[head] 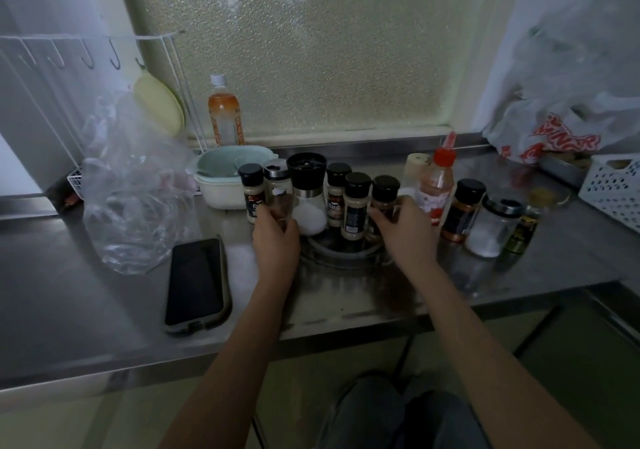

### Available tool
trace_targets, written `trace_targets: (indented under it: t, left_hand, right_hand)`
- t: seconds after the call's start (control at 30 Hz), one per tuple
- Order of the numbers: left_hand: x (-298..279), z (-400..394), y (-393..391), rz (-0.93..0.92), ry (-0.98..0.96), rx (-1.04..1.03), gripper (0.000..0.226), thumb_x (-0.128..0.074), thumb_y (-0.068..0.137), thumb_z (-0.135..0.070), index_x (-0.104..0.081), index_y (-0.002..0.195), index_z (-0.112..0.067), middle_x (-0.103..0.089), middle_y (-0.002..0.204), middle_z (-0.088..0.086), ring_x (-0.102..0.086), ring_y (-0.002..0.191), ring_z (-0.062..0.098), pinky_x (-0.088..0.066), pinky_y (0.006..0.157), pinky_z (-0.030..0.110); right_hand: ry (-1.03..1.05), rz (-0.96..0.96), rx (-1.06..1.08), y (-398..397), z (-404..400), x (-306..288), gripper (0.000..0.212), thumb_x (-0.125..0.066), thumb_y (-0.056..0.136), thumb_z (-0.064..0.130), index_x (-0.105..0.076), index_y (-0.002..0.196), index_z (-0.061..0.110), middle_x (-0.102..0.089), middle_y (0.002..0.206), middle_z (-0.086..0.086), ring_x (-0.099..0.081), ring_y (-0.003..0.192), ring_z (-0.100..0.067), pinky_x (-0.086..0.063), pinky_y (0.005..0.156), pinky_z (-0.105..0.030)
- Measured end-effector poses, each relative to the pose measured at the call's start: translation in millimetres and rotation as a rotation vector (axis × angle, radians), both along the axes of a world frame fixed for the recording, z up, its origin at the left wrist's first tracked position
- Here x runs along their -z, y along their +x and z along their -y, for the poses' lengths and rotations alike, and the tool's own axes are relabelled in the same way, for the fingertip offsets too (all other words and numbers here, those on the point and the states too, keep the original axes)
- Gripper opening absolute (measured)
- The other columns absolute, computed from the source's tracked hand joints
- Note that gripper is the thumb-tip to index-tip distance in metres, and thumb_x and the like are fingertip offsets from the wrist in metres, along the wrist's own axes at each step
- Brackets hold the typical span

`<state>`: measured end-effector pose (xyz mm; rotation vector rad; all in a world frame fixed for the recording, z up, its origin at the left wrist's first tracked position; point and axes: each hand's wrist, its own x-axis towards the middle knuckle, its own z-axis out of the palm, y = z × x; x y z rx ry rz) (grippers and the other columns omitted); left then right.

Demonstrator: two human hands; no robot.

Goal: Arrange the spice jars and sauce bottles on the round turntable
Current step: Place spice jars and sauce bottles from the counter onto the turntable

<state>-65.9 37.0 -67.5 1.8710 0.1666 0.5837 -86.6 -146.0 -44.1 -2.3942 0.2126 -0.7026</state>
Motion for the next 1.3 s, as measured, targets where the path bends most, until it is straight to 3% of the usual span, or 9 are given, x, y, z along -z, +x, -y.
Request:
trace_targets:
  t: [0.2, 0.33, 0.43, 0.57, 0.77, 0.9, 1.07, 1.17, 1.3]
  left_hand:
    - [-1, 1, -2, 0.000, -0.006, 0.024, 0.016, -0.058, 0.079, -0.015, -0.048, 0.086, -0.005, -0.058, 0.084, 0.016, -0.053, 0.075, 0.027, -0.039, 0.066, 0.032]
    - [-3, 0, -8, -0.023, 0.149, 0.079, 0.019, -0.059, 0.077, -0.012, -0.047, 0.089, -0.004, -0.048, 0.094, 0.011, -0.044, 0.080, 0.023, -0.033, 0.069, 0.031]
    - [-1, 1, -6, -0.038, 0.215, 0.070, 0.020, -0.058, 0.078, -0.011, -0.047, 0.094, -0.003, -0.046, 0.102, 0.011, -0.044, 0.084, 0.025, -0.036, 0.072, 0.034]
    - [1, -1, -1, -0.048, 0.101, 0.034, 0.012, -0.055, 0.083, -0.012, -0.049, 0.092, -0.007, -0.059, 0.098, 0.016, -0.056, 0.088, 0.032, -0.048, 0.075, 0.041]
    - [-6, 3, -9, -0.057, -0.032, 0.171, 0.020, -0.048, 0.091, -0.016, -0.045, 0.108, -0.006, -0.057, 0.104, 0.012, -0.054, 0.094, 0.027, -0.037, 0.077, 0.030]
    - [-7, 4, -8, -0.057, -0.056, 0.231, 0.038, -0.049, 0.089, -0.011, -0.041, 0.125, -0.005, -0.050, 0.127, 0.020, -0.049, 0.112, 0.030, -0.037, 0.091, 0.031]
    - [-4, 4, -9, -0.015, 0.026, 0.177, 0.047, -0.055, 0.073, -0.028, -0.044, 0.114, -0.007, -0.054, 0.118, 0.019, -0.052, 0.108, 0.031, -0.045, 0.095, 0.046]
    - [-4, 2, -9, -0.040, 0.019, 0.163, 0.039, -0.061, 0.078, -0.015, -0.044, 0.112, -0.010, -0.058, 0.115, 0.015, -0.055, 0.104, 0.029, -0.048, 0.091, 0.044]
    - [-5, 1, -8, -0.054, -0.057, 0.199, 0.037, -0.053, 0.088, -0.005, -0.042, 0.123, -0.006, -0.057, 0.125, 0.010, -0.055, 0.111, 0.022, -0.043, 0.092, 0.031]
  right_hand:
    - [0.097, -0.005, -0.046, -9, 7, -8, 0.049, -0.052, 0.082, 0.055, -0.052, 0.111, 0.015, -0.066, 0.099, -0.008, -0.062, 0.092, -0.026, -0.051, 0.084, -0.049]
    - [0.074, 0.372, 0.386, -32, 36, -24, 0.051, -0.048, 0.087, 0.048, -0.047, 0.121, 0.009, -0.054, 0.122, -0.018, -0.048, 0.114, -0.034, -0.038, 0.095, -0.045]
    - [0.104, 0.286, 0.589, -34, 70, -22, 0.063, -0.058, 0.084, 0.038, -0.033, 0.134, 0.010, -0.037, 0.142, -0.022, -0.033, 0.130, -0.038, -0.030, 0.105, -0.052]
    - [0.073, 0.113, 0.508, -25, 94, -9, 0.063, -0.061, 0.086, 0.031, -0.031, 0.136, 0.008, -0.034, 0.145, -0.024, -0.031, 0.132, -0.042, -0.029, 0.104, -0.058]
    - [0.160, 0.222, 0.423, -16, 104, -6, 0.069, -0.068, 0.081, 0.024, -0.029, 0.136, 0.013, -0.042, 0.137, -0.025, -0.047, 0.119, -0.040, -0.046, 0.095, -0.054]
    - [0.268, 0.296, 0.361, -26, 101, -13, 0.066, -0.072, 0.078, 0.023, -0.035, 0.132, 0.017, -0.052, 0.132, -0.014, -0.054, 0.116, -0.028, -0.046, 0.091, -0.033]
    - [0.372, 0.519, 0.222, -57, 63, -30, 0.070, -0.077, 0.071, 0.028, -0.038, 0.129, 0.022, -0.052, 0.130, 0.004, -0.049, 0.120, -0.008, -0.042, 0.100, -0.023]
    - [0.432, 0.552, 0.050, -57, 33, -43, 0.070, -0.078, 0.073, 0.018, -0.039, 0.130, 0.014, -0.049, 0.109, 0.021, -0.050, 0.102, 0.017, -0.041, 0.087, -0.004]
    - [0.447, 0.439, -0.093, -37, 6, -44, 0.074, -0.078, 0.073, 0.022, -0.034, 0.132, 0.021, -0.055, 0.116, 0.007, -0.057, 0.110, -0.009, -0.051, 0.095, -0.034]
